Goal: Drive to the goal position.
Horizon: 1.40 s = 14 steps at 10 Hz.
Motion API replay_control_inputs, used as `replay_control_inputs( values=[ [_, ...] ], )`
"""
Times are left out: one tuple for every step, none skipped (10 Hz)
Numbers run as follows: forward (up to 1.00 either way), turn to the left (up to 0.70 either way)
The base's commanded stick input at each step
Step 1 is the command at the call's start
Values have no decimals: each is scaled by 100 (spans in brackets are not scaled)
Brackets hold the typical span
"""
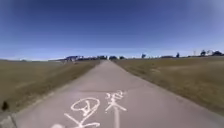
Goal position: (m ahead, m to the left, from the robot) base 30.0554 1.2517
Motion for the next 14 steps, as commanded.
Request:
replay_control_inputs(
  values=[
    [100,0],
    [100,0],
    [100,0],
    [100,0],
    [100,0],
    [100,0],
    [100,0],
    [100,0],
    [100,0],
    [100,-11],
    [100,-24],
    [100,-23],
    [100,-5],
    [100,0]
  ],
)
